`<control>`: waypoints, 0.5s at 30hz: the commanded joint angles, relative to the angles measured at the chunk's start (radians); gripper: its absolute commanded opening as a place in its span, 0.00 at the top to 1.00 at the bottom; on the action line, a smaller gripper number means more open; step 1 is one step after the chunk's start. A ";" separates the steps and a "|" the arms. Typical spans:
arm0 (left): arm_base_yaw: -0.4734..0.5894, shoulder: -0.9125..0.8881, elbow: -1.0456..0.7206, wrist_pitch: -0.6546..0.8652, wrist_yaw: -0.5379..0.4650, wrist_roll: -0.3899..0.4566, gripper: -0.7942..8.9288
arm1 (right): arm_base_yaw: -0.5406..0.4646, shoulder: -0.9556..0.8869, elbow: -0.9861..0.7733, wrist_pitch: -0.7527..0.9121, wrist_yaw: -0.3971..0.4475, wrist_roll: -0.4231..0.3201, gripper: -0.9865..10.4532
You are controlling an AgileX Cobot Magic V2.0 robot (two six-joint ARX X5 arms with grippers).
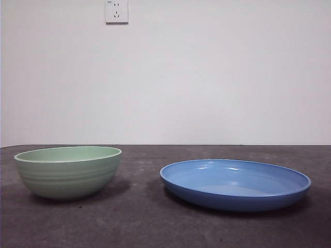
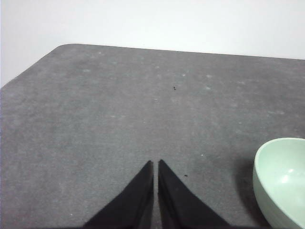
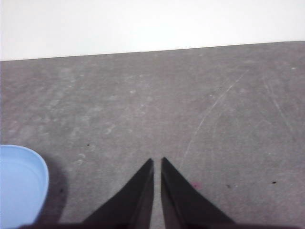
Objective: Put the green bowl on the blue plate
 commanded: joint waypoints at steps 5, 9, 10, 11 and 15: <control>-0.011 0.009 0.047 -0.005 -0.004 -0.117 0.90 | 0.001 -0.002 0.067 0.006 -0.004 0.147 0.91; -0.019 0.047 0.103 -0.014 -0.003 -0.187 0.90 | 0.001 -0.002 0.122 -0.027 -0.006 0.204 0.91; -0.023 0.066 0.125 -0.022 0.003 -0.201 0.90 | 0.001 -0.001 0.143 -0.042 -0.006 0.214 0.91; -0.026 0.080 0.144 -0.031 0.008 -0.213 0.90 | 0.001 0.000 0.160 -0.055 -0.006 0.219 0.91; -0.037 0.164 0.230 -0.054 0.046 -0.240 0.90 | 0.001 0.029 0.248 -0.128 -0.018 0.245 0.91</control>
